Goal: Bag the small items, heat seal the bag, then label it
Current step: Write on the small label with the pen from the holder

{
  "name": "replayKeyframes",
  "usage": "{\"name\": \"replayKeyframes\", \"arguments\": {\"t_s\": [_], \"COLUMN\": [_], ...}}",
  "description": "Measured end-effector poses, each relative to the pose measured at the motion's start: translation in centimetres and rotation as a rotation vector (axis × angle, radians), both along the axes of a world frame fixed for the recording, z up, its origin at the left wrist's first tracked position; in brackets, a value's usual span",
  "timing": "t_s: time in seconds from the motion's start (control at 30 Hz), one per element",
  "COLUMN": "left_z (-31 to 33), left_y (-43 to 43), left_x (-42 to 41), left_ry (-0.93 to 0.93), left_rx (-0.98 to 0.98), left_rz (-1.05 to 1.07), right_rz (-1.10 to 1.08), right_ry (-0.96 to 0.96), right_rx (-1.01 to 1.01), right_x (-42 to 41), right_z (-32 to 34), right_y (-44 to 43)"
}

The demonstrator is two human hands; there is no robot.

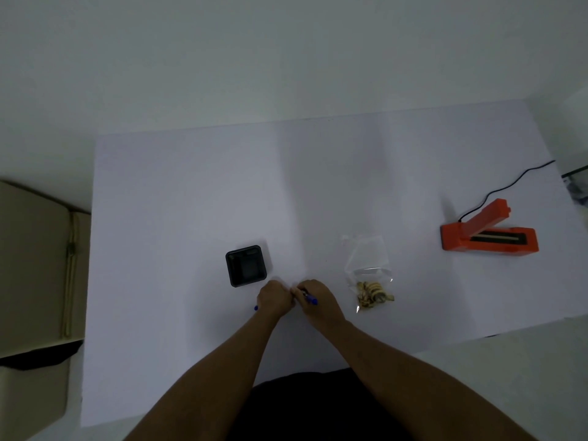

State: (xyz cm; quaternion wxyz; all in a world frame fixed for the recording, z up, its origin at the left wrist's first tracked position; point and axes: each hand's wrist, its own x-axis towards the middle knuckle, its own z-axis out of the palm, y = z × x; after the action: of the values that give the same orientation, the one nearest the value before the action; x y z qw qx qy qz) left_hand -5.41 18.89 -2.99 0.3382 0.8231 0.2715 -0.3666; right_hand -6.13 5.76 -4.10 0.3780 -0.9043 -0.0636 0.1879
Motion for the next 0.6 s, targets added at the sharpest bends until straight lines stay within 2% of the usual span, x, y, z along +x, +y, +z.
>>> {"name": "replayKeyframes", "arguments": {"t_s": [0.6], "left_z": [-0.08], "left_y": [0.05], "left_x": [-0.04], "left_ry": [0.007], "left_rx": [-0.014], "left_rz": [0.049], "right_rz": [-0.087], "right_ry": [0.02], "right_rx": [0.008], "right_x": [0.08], "right_z": [0.68], "right_y": [0.17]}}
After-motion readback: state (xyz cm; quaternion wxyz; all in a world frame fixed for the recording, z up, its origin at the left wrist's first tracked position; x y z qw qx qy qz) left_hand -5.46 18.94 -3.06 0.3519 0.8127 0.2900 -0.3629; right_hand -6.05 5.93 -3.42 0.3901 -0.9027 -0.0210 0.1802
